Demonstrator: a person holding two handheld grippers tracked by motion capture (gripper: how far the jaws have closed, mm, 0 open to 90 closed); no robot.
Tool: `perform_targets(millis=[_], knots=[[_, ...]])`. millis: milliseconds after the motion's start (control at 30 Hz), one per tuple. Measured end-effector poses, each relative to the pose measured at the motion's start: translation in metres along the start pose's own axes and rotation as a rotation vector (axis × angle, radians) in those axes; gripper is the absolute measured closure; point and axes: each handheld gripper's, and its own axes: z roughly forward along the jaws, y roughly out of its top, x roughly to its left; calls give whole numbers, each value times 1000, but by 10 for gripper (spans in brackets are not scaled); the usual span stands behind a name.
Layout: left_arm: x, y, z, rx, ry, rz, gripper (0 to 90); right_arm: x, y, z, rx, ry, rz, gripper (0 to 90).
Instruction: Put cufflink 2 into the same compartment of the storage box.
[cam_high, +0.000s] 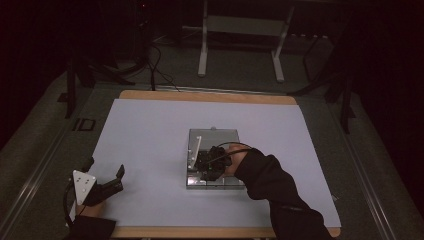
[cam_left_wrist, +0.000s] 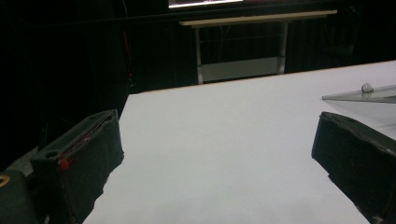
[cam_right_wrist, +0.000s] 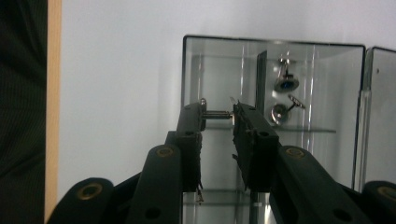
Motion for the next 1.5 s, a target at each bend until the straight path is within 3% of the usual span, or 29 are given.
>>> perform_targets(millis=[267, 567, 1067, 1500], knots=[[0, 0, 0, -1, -2, -1, 28, -5, 3, 13, -66, -7, 15, 720], [0, 0, 0, 0, -2, -2, 28, -13, 1, 35, -88, 15, 38, 720], [0, 0, 0, -1, -5, -3, 29, -15, 6, 63, -81, 21, 34, 719], [1, 0, 0, 0, -7, -5, 28, -15, 9, 70, -58, 39, 40, 694]])
